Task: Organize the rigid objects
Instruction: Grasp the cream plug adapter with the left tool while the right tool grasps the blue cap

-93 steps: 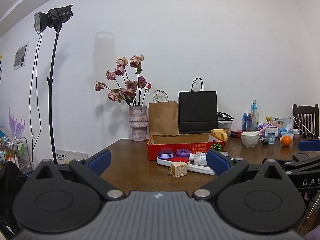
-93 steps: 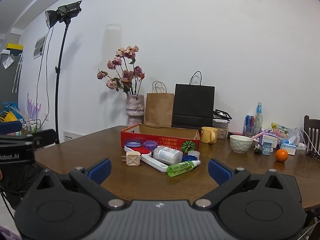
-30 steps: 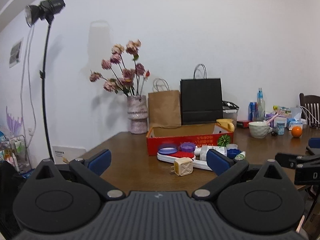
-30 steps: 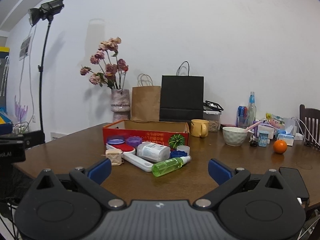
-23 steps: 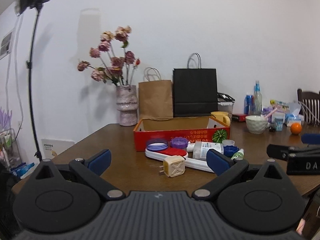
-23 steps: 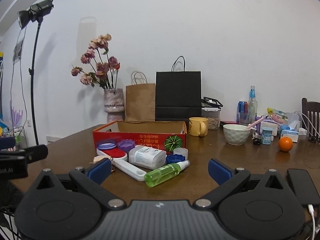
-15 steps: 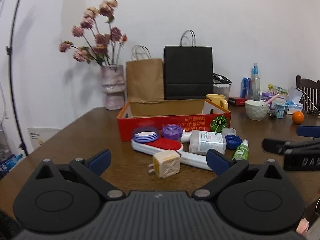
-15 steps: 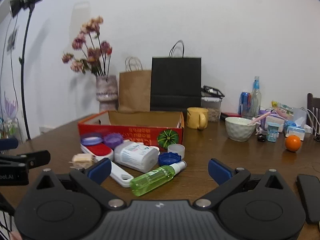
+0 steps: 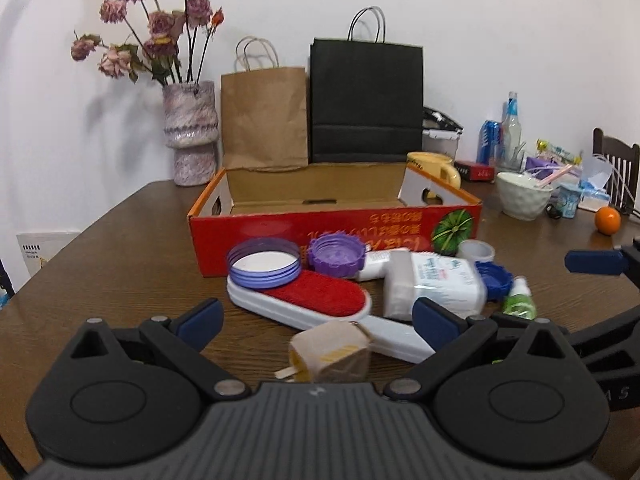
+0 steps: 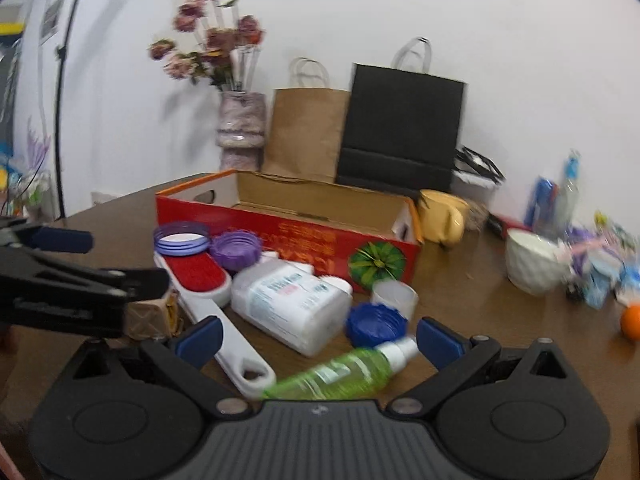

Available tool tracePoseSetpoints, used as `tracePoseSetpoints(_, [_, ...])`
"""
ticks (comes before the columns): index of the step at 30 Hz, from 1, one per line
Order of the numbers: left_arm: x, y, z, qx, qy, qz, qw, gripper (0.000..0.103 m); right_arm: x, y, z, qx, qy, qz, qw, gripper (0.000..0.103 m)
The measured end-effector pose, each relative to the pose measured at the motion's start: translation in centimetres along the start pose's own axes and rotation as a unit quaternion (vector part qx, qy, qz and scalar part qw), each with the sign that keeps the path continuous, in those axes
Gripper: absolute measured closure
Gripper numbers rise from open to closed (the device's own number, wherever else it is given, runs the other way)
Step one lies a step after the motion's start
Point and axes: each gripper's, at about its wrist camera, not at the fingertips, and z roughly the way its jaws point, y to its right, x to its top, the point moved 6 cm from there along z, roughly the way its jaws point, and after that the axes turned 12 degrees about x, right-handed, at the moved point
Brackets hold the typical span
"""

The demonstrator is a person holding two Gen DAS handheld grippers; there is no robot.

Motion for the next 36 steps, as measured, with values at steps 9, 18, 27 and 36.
tracePoseSetpoints(9, [-1.6,-1.3,2.0,-0.007,-0.039,-0.013,0.9991,0.001,-0.1,1.4,2.4,-0.006,-0.033,-0.024,0.999,0.009])
tracePoseSetpoints(18, [-1.9,0.8,3.0,-0.013,-0.053,0.009,0.9985,0.029,0.3,6.8,3.9,-0.029,-0.028,0.024,0.999,0.023])
tracePoseSetpoints(27, [-2.0,1.1,3.3,-0.033,-0.063,0.015,0.9974,0.048,-1.1,8.9,7.8,0.023,-0.089,0.076,0.993,0.049])
tracePoseSetpoints(36, [-1.6,1.8,3.7,-0.054,-0.061,0.026,0.9964,0.047,-0.9,9.1,7.6,0.02,-0.072,0.085,0.994,0.05])
